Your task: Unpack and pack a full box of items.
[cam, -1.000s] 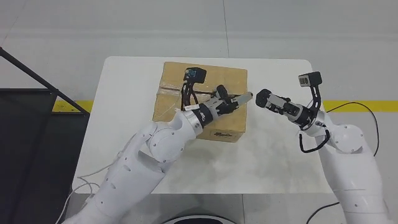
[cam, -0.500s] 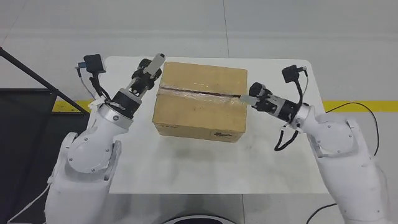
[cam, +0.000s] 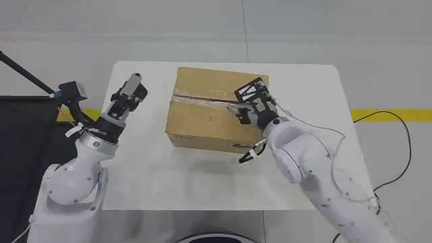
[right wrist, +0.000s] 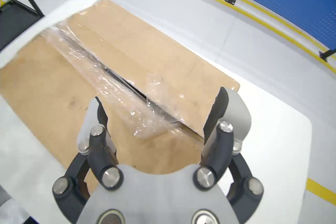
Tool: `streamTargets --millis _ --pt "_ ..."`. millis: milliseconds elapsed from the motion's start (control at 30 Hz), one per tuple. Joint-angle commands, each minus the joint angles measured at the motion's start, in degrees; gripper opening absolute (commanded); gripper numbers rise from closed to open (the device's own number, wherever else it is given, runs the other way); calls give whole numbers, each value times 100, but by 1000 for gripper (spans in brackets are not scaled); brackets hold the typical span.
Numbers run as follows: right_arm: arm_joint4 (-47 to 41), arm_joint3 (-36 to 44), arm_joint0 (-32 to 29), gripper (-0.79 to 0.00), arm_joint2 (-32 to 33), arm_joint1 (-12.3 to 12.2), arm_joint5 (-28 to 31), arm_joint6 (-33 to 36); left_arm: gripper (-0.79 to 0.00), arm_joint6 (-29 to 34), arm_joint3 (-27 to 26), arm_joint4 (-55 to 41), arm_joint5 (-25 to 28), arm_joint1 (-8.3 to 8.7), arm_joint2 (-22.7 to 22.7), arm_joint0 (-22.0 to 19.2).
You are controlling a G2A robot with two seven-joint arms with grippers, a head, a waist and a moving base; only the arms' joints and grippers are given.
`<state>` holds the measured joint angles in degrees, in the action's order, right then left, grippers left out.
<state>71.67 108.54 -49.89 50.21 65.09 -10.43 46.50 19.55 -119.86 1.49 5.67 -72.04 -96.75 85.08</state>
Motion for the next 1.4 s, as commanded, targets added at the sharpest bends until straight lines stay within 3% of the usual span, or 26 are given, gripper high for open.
streamTargets --millis 0,367,533,800,1367 --pt "145 -126 213 -323 -161 70 -137 298 0 5 0 -60 39 5 -64 47" --pt "721 -422 777 -591 -639 395 -510 1269 0 76 62 -260 162 36 -251 148" --pt "949 -302 718 -779 -605 464 -618 1300 0 107 71 -281 169 46 -214 110" --pt "1202 7 402 -785 -324 509 -735 1010 0 137 84 -225 133 58 -52 23" --pt "1262 668 -573 -785 354 535 -425 -886 0 468 357 85 -144 75 727 -539"
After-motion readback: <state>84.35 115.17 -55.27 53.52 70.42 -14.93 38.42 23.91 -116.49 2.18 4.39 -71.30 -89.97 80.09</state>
